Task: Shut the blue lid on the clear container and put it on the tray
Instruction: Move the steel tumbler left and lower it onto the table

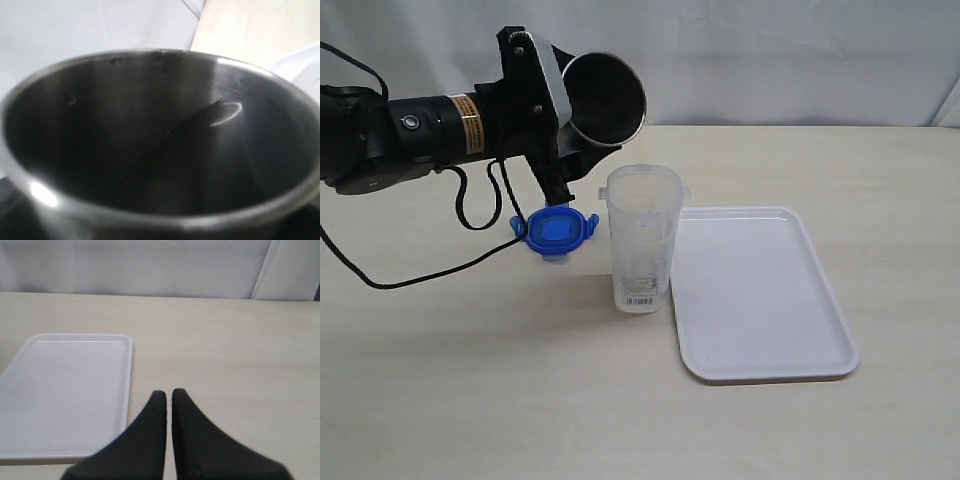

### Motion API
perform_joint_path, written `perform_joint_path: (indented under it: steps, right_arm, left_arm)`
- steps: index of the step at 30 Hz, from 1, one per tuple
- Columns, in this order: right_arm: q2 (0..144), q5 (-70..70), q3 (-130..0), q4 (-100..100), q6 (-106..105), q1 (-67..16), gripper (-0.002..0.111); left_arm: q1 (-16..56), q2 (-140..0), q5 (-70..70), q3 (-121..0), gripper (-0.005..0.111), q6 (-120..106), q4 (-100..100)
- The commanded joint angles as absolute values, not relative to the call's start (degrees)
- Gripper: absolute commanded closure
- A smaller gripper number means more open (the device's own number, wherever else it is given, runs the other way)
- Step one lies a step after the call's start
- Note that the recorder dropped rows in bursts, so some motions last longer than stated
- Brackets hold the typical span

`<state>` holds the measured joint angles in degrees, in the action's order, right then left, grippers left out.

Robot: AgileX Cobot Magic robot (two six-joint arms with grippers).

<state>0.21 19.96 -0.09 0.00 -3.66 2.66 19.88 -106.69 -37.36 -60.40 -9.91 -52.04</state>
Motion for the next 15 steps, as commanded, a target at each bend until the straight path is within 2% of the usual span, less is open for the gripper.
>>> perform_joint_path:
  steps: [1,10,15]
  right_arm:
    - [0.0,19.8,0.0,0.0,-3.7,2.6,0.104]
    - [0.0,19.8,0.0,0.0,-3.7,2.6,0.104]
    - [0.0,19.8,0.0,0.0,-3.7,2.6,0.104]
  left_arm:
    - [20.0,-105.8,-40.6,-61.4,0.107,-3.8,-43.7]
    - [20.0,-105.8,-34.7,-61.4,0.107,4.4,-26.2]
    - [17.7,-105.8,-34.6,-61.4,0.107,5.7,-19.5]
